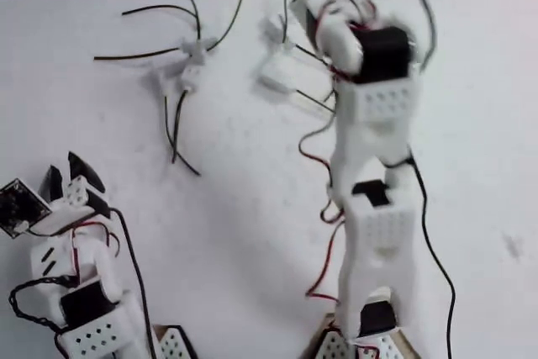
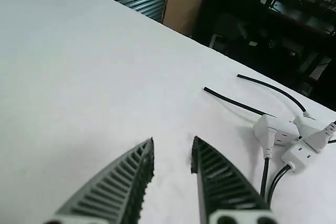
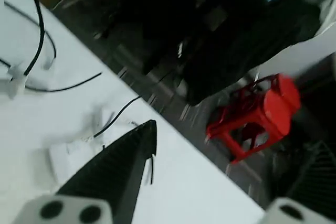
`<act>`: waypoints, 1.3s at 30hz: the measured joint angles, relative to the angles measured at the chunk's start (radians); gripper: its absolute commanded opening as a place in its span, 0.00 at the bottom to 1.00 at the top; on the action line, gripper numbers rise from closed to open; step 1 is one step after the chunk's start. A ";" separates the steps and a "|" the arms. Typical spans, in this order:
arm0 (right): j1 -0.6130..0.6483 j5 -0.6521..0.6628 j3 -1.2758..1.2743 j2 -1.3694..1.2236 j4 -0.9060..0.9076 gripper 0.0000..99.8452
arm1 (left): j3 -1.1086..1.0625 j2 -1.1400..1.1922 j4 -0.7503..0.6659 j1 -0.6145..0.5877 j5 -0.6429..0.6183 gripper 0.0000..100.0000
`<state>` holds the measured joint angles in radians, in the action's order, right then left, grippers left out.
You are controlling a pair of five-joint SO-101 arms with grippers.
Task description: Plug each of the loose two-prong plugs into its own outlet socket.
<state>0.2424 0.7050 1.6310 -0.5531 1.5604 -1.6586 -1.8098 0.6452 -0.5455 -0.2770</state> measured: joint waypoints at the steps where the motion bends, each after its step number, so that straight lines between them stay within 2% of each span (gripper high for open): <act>1: 0.003 0.000 0.000 0.049 0.000 0.41 | 0.000 0.000 0.000 0.000 0.000 0.14; 6: -0.002 0.000 0.011 0.318 0.005 0.41 | 0.000 0.000 0.000 0.002 0.000 0.14; 12: -0.069 0.000 0.028 0.623 0.061 0.41 | 0.018 0.000 0.000 0.089 0.000 0.14; 21: -0.247 -0.002 0.035 0.941 0.149 0.41 | 0.359 0.000 0.015 0.110 0.000 0.14; 28: -0.278 -0.002 0.029 1.008 0.149 0.41 | 0.763 -0.012 0.239 0.112 0.000 0.14; 35: -0.281 -0.003 -0.141 1.023 0.150 0.41 | 0.945 -0.014 0.439 0.112 0.000 0.14; 39: -0.282 -0.006 -0.169 1.134 0.153 0.41 | 1.112 -0.014 0.509 0.112 0.000 0.14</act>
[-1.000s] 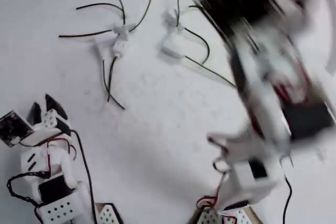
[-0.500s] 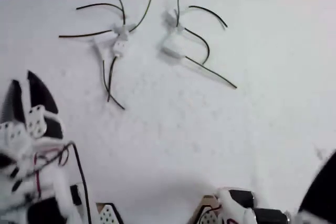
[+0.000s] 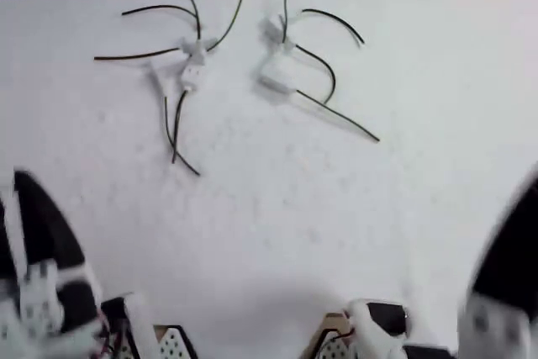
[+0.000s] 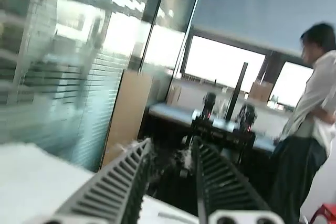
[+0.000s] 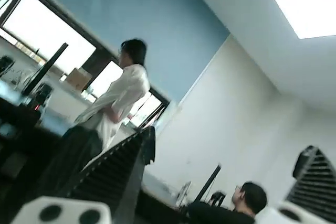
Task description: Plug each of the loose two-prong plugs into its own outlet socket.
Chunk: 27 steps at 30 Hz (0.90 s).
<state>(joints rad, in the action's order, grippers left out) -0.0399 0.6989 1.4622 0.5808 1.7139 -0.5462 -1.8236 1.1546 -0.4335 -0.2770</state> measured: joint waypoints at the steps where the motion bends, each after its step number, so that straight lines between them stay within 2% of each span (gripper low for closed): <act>1: 0.000 -0.002 0.005 0.034 0.000 0.41 | 0.049 0.000 0.014 0.000 0.000 0.14; 4: 0.005 -0.002 -0.038 0.138 0.000 0.41 | 0.183 -0.002 0.072 0.017 0.000 0.14; 10: -0.002 -0.002 -0.331 0.373 0.000 0.41 | 0.373 -0.002 0.307 0.195 0.003 0.14; 15: 0.006 -0.080 -0.712 0.681 -0.002 0.41 | 0.433 -0.003 0.456 0.293 0.130 0.14; 19: 0.043 -0.155 -1.046 0.919 -0.040 0.41 | 0.430 -0.003 0.539 0.305 0.198 0.13; 24: 0.081 -0.219 -1.419 1.204 -0.140 0.41 | 0.430 -0.003 0.623 0.305 0.209 0.13; 27: 0.081 -0.232 -1.553 1.212 -0.143 0.41 | 0.430 -0.003 0.624 0.305 0.209 0.13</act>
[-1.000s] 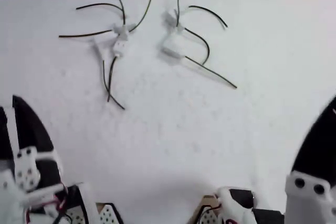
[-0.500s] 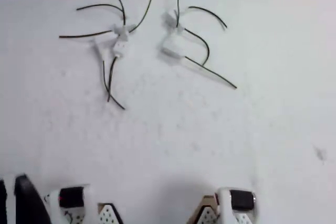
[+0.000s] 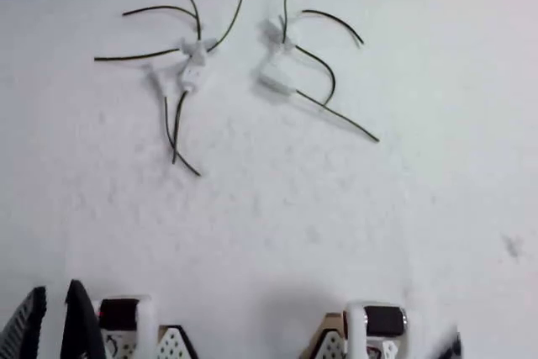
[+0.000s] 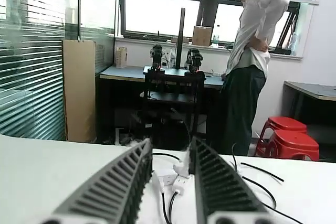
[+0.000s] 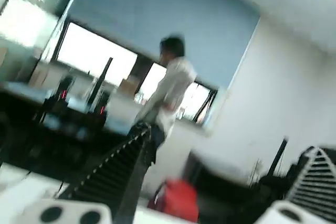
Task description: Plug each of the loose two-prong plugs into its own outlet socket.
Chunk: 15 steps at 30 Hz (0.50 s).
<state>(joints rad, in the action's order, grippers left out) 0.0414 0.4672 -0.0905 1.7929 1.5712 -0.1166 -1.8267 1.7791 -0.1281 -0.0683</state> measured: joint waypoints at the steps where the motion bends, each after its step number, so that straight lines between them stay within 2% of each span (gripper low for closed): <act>1: 0.000 0.000 -0.026 0.000 0.000 0.41 | 0.000 0.000 0.000 0.000 0.000 0.13; 7: 0.009 -0.005 -0.201 0.008 -0.026 0.41 | -0.198 0.000 -0.003 0.000 0.012 0.13; 12: 0.008 -0.005 -0.454 0.008 -0.071 0.41 | -0.361 0.000 -0.089 0.000 0.167 0.13; 15: 0.009 -0.005 -0.621 0.006 -0.127 0.41 | -0.457 0.000 -0.167 0.000 0.204 0.13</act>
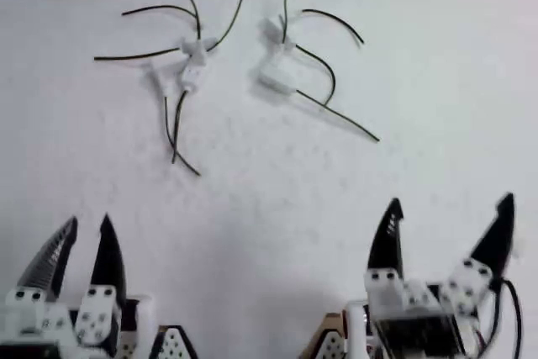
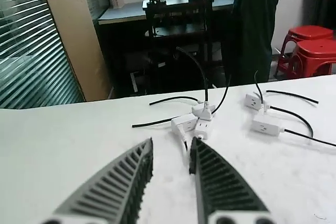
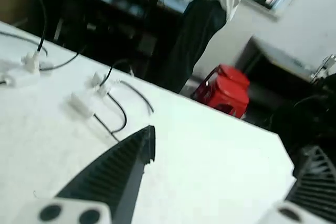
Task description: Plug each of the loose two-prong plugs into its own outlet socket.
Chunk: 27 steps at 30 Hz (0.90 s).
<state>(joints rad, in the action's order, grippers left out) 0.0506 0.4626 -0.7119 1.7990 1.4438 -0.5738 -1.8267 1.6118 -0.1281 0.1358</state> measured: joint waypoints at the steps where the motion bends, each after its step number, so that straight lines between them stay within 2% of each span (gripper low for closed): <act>1: 0.000 0.000 -0.051 0.000 -0.014 0.41 | -0.040 0.000 -0.034 0.000 0.005 0.13; 7: 0.000 -0.002 -0.272 0.000 -0.166 0.41 | -0.344 0.002 -0.278 0.000 0.012 0.13; 9: 0.000 -0.002 -0.348 0.000 -0.201 0.41 | -0.439 0.002 -0.327 0.000 0.012 0.09; 11: 0.000 -0.002 -0.427 -0.002 -0.215 0.41 | -0.517 0.002 -0.356 0.000 0.012 0.02; 13: -0.005 -0.002 -0.500 -0.003 -0.221 0.41 | -0.569 0.003 -0.367 0.000 0.012 0.04; 18: -0.086 0.075 -0.572 -0.005 -0.221 0.40 | -0.598 0.003 -0.341 0.000 0.012 0.02; 21: -0.126 0.077 -0.601 -0.006 -0.221 0.32 | -0.631 0.003 -0.334 0.000 -0.008 0.02; 27: -0.103 0.005 -0.654 -0.005 -0.221 0.01 | -0.816 0.003 -0.446 0.000 -0.167 0.02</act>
<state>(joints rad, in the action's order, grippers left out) -0.0522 0.4672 -1.3656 1.7944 1.2229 -1.3901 -1.8236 1.1653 -0.1281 -0.0315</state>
